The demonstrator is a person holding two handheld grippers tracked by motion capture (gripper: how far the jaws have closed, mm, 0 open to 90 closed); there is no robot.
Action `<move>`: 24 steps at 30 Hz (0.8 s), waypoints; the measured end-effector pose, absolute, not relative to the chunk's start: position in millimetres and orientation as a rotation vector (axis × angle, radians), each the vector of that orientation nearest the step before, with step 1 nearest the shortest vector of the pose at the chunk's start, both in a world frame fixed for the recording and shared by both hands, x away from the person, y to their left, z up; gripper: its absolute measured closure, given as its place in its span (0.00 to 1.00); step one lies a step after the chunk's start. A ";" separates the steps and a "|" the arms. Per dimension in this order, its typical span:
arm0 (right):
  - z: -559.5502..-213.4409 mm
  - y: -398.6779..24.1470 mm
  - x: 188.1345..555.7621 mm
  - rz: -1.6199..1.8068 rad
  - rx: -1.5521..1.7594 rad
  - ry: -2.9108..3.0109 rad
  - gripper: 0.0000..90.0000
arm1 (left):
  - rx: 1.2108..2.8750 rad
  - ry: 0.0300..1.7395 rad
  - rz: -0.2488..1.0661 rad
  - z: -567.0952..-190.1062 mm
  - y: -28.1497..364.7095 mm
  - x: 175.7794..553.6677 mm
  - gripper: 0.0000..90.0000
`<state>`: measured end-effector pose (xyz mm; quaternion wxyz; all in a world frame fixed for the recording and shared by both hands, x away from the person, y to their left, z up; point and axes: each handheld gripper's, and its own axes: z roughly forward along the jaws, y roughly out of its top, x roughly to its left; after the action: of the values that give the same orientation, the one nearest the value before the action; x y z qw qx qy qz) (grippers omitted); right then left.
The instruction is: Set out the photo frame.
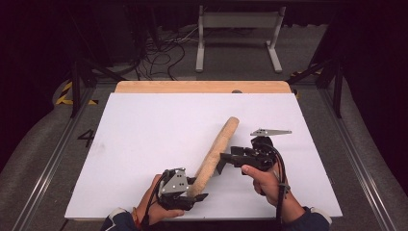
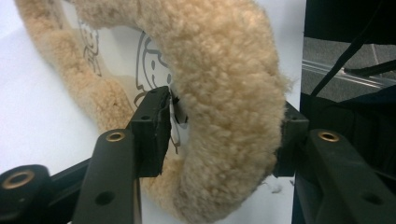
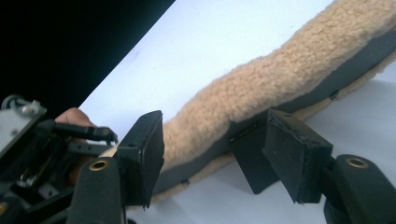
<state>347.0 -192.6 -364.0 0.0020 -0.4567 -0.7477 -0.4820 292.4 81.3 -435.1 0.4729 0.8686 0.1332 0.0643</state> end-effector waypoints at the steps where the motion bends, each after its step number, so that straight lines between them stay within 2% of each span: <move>1: -364.0 -192.6 347.0 -1.512 -1.433 -2.346 0.40 | 2.126 0.320 0.164 -435.2 79.9 292.1 0.53; 12: -360.2 -160.2 364.4 -1.327 -1.536 -2.421 0.31 | 2.106 0.360 0.191 -437.3 66.8 286.9 0.45; 24: -367.6 -149.1 378.4 -1.214 -1.675 -2.442 0.40 | 2.096 0.359 0.184 -438.1 60.2 285.9 0.41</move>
<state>378.4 -149.1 -367.6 -0.0295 -0.5232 -0.7627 -0.3790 285.9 60.2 -438.1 0.4824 0.8602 0.1471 0.0755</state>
